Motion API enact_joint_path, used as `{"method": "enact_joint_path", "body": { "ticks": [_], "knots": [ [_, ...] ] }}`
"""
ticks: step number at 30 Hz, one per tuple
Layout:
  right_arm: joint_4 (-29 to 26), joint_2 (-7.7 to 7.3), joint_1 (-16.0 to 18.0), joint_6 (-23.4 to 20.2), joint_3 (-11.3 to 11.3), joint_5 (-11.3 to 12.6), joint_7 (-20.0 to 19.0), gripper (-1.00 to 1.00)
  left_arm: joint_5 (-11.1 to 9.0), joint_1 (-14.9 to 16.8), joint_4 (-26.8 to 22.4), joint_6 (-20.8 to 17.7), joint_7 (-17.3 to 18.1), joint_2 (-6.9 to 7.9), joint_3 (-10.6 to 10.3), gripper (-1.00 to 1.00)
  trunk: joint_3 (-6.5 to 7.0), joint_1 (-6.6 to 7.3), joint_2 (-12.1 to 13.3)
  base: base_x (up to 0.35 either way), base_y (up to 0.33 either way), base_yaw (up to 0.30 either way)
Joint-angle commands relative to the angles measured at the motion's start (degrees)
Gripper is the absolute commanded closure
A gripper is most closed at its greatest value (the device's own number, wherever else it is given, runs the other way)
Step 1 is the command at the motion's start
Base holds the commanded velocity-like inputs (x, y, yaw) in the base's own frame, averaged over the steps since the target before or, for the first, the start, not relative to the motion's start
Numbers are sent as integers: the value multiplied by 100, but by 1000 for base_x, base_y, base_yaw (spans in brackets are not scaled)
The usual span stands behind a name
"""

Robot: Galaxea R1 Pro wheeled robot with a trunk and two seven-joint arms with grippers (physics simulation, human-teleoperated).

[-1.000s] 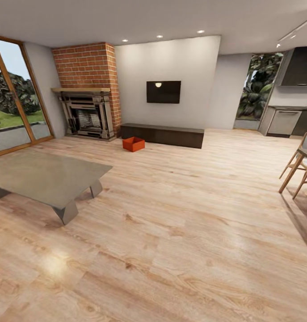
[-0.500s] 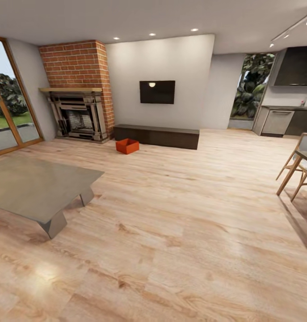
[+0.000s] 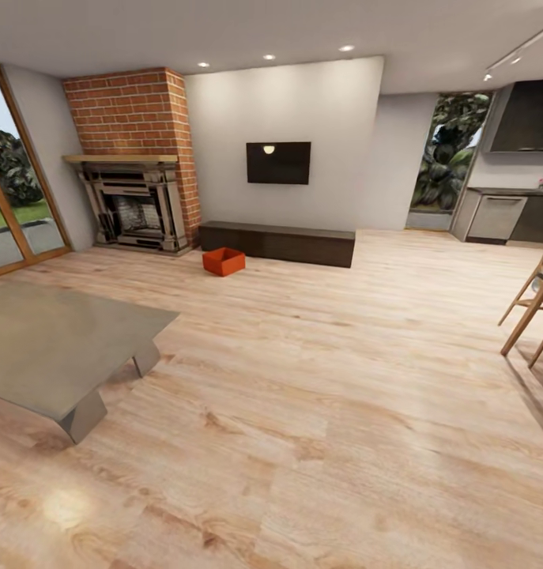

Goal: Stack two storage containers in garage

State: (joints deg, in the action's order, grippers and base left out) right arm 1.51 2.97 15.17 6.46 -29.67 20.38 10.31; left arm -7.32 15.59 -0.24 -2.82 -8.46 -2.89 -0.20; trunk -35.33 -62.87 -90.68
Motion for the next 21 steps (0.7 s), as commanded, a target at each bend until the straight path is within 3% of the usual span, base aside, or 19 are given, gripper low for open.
{"method": "enact_joint_path", "body": {
  "ticks": [1,21],
  "knots": [
    [16,5,5,32,-48,54,6,-100,-51,2,-3,-17,-15,-1,-7,-100,-5,-3,-2,323,0,0],
    [16,2,5,28,-48,54,6,-100,-51,5,-3,-17,-15,-1,-7,-100,-5,-3,-2,322,0,0]
  ]
}}
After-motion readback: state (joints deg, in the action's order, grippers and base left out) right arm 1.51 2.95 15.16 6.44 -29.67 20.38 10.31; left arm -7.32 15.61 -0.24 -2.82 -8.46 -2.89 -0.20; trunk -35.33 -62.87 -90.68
